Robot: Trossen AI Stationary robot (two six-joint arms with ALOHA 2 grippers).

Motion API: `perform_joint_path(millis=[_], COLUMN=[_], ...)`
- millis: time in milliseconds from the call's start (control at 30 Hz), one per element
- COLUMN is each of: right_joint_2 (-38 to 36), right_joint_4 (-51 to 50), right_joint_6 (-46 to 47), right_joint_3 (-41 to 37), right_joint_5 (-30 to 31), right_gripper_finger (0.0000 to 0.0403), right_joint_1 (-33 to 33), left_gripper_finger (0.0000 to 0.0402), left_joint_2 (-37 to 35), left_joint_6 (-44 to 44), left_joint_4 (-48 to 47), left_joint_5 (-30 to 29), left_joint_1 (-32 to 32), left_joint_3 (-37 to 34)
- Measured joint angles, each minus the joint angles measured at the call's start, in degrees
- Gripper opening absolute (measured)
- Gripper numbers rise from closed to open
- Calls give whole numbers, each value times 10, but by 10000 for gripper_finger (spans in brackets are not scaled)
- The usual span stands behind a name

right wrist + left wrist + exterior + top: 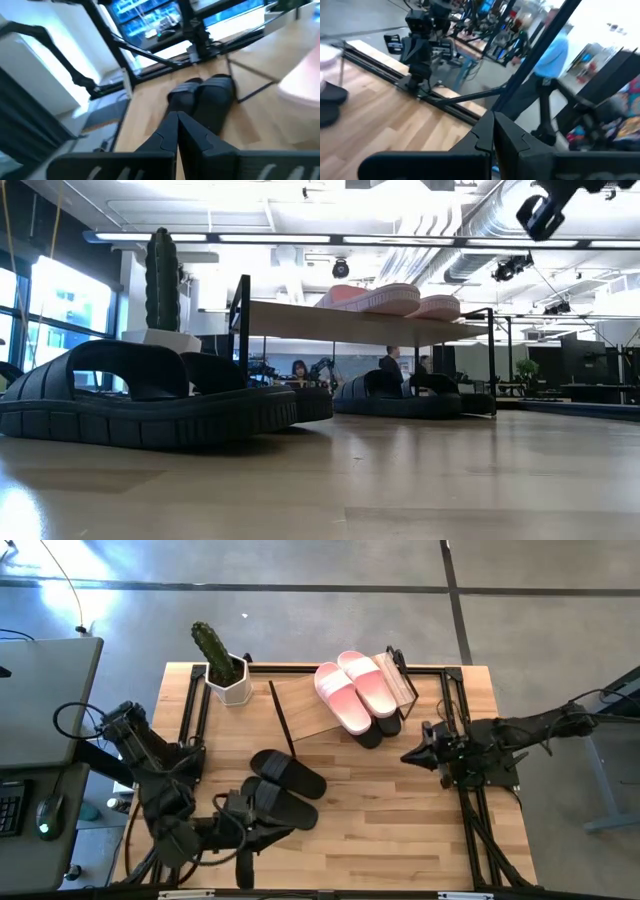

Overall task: Pick and place slides into the shelf
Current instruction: Put the black slide under the shelf

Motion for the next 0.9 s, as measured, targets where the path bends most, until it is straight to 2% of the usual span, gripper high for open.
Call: perform_joint_path(millis=[133,267,367,500,600,900], right_joint_2=[1,0,-3,-3,-3,-3], right_joint_4=[-80,-125,-147,-173,-187,-200], right_joint_6=[-24,-30,-31,-28,-25,-32], right_joint_3=[46,63,65,65,65,65], right_joint_5=[30,44,44,44,44,45], right_gripper_finger=[0,0,0,0,0,0], right_joint_1=[0,0,0,0,0,0], left_gripper_finger=[0,0,0,0,0,0], left_joint_2=[56,114,162,220,250,294], left_joint_6=[-27,-128,-235,-358,-431,-526], left_joint_4=[-175,-376,-531,-695,-770,-764], left_joint_5=[-2,17,80,201,277,381], left_joint_1=[6,20,36,60,73,114], left_joint_3=[124,246,313,370,382,337])
